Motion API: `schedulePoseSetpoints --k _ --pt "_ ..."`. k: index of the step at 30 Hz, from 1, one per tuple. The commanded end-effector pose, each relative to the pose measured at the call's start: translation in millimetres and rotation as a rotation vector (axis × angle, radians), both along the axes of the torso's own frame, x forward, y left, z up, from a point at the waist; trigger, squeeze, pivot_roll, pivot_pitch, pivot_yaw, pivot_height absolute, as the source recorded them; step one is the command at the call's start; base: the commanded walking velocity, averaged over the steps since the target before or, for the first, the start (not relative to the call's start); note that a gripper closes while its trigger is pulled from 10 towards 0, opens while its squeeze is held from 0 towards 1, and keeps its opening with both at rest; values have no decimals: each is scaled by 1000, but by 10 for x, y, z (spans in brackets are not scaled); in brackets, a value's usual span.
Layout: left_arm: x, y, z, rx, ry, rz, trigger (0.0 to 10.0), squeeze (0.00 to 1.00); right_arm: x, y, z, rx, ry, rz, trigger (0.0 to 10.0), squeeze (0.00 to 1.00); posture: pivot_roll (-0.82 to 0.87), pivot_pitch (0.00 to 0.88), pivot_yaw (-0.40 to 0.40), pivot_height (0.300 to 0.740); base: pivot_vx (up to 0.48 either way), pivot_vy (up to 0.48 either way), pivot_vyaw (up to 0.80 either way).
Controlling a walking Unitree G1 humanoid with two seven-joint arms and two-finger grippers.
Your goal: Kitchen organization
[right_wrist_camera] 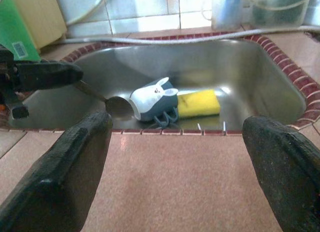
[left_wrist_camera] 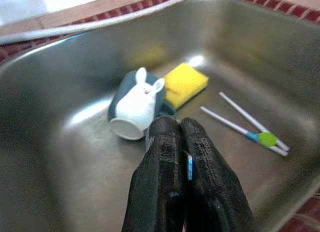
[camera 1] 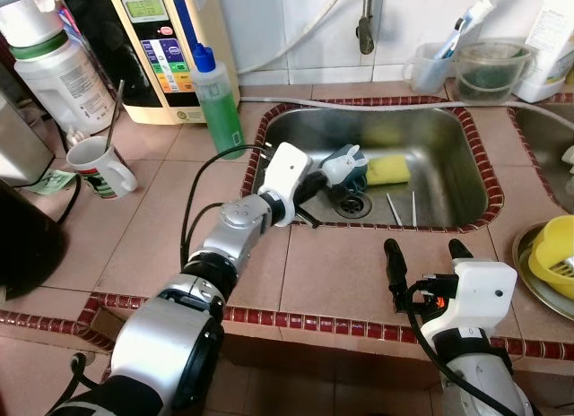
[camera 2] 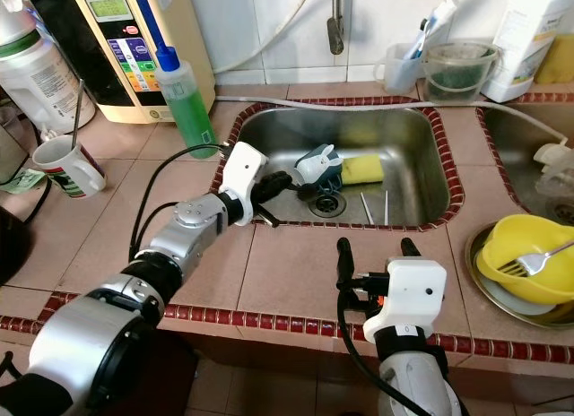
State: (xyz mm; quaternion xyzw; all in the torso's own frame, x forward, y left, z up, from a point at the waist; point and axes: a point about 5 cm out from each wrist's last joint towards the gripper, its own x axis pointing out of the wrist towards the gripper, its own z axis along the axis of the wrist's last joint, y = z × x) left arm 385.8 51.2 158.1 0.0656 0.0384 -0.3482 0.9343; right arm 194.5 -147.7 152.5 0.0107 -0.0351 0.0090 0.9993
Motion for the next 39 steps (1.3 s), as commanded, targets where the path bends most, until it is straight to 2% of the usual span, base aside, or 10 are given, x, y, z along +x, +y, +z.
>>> schedulePoseSetpoints --k 1,13,18,28,36,37,38,39 --pt "40 91 15 17 7 40 10000 0 -19 39 41 21 -6 25 10000 0 -304 151 170 740 0 0 0" --pt "87 203 36 37 14 99 10000 0 -29 56 41 26 4 51 10000 0 -296 148 166 740 0 0 0" --pt "91 196 48 39 13 98 10000 0 -25 79 59 55 -5 76 10000 0 -295 144 165 740 0 0 0" --pt "96 183 71 43 4 91 10000 0 -68 210 108 125 -20 203 10000 0 -296 133 165 740 0 0 0" --pt "98 185 77 39 11 85 10000 0 -60 176 112 121 -22 186 10000 0 -294 144 168 740 0 0 0" --pt "99 186 79 38 12 85 10000 471 -59 172 111 121 -21 183 10000 0 -294 145 169 740 0 0 0" --pt "99 186 79 38 12 86 10000 471 -59 171 110 120 -21 182 10000 0 -294 145 169 740 0 0 0" --pt "98 187 78 25 20 83 10000 1000 -58 171 110 122 -21 181 10000 0 -294 146 170 740 0 0 0"
